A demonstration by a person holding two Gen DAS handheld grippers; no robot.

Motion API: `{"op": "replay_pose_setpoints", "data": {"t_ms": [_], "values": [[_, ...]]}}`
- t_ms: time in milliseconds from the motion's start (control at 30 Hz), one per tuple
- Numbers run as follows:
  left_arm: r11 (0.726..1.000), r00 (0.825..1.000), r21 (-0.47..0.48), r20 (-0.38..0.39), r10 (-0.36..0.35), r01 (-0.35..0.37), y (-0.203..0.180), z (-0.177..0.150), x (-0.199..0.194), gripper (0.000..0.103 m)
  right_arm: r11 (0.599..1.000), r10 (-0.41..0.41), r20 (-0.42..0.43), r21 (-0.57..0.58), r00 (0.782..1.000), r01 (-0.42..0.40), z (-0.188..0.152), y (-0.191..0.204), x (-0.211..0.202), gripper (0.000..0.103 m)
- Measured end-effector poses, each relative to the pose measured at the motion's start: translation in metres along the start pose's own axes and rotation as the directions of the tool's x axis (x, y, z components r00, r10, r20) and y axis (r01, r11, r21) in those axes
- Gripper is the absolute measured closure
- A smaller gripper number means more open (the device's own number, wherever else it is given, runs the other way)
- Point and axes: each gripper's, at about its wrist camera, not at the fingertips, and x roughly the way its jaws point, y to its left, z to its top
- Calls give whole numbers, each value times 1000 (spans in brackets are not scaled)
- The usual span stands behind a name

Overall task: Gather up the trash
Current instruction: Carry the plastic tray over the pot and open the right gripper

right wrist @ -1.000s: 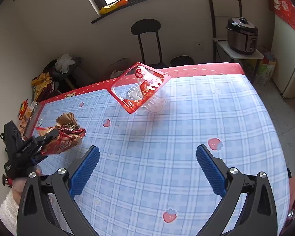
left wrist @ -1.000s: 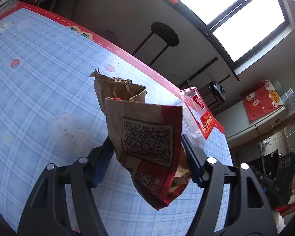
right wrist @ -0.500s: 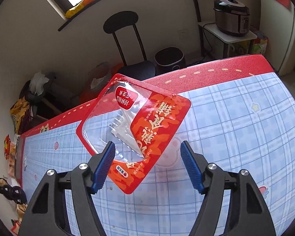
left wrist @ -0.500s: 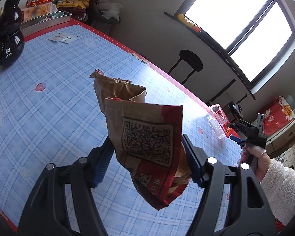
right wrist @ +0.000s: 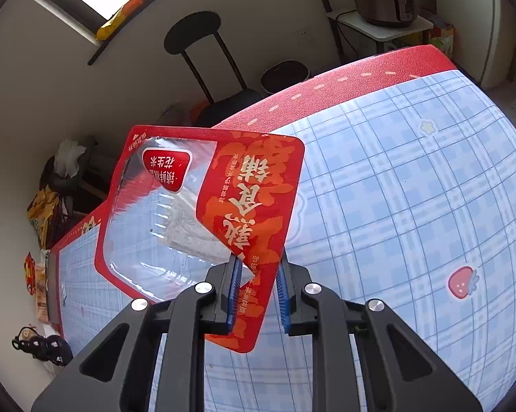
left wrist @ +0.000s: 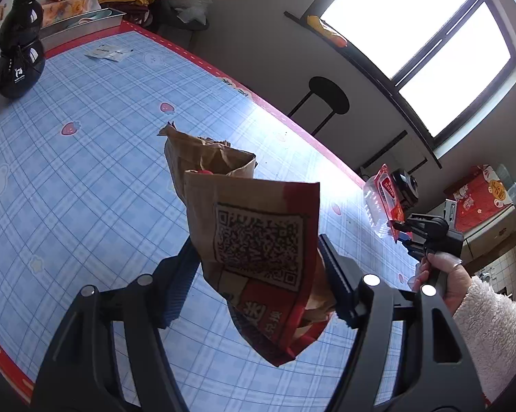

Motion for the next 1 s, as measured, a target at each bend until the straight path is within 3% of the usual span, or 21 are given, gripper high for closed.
{"op": "replay_pose_setpoints", "data": {"t_ms": [200, 400, 767, 1000], "values": [[997, 1000, 69, 4, -18, 18, -34, -2, -17, 34, 997, 63, 20, -54, 998, -62, -42, -18, -56, 85], [989, 1000, 145, 0, -31, 31, -68, -8, -39, 34, 985, 52, 70, -166, 996, -40, -89, -43, -119, 85], [959, 996, 269, -27, -84, 88, -143, -46, -70, 34, 997, -16, 171, -70, 985, 29, -150, -145, -221, 85], [924, 990, 357, -70, -120, 137, -197, -81, -81, 34, 996, -67, 225, -42, 972, 79, -180, -197, -268, 85]]}}
